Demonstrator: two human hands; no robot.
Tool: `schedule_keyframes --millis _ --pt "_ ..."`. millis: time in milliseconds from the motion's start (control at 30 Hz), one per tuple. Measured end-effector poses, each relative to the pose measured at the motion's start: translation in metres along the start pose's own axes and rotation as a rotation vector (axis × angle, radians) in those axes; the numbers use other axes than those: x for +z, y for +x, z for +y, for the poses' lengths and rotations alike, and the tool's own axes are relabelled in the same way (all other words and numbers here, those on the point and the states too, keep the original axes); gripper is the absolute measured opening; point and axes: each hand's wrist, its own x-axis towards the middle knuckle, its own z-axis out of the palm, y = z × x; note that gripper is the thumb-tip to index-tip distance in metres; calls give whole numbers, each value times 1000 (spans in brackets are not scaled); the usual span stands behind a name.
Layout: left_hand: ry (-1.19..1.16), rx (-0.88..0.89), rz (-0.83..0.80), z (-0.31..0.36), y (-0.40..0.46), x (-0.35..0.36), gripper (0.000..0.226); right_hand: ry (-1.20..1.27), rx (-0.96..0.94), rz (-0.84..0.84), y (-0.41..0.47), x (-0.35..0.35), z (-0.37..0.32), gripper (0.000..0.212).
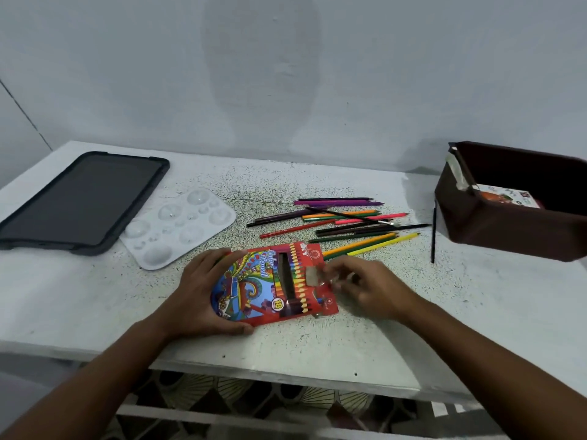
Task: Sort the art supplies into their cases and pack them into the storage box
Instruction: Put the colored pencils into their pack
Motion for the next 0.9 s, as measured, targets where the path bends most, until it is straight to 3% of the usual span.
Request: schedule_keyframes --millis 100,167,300,467,900 --pt "-11 6 1 1 3 2 116 -258 88 307 7 -32 37 27" --pt "-14 10 0 2 7 3 116 -464 160 421 11 -54 63 30" --pt "-6 35 -12 5 15 6 115 -659 245 422 9 -78 94 37" --pt "-4 32 -15 5 15 7 116 -682 309 387 10 -83 101 31" --pt "0 16 -5 8 12 6 117 -677 175 455 0 -78 99 15"
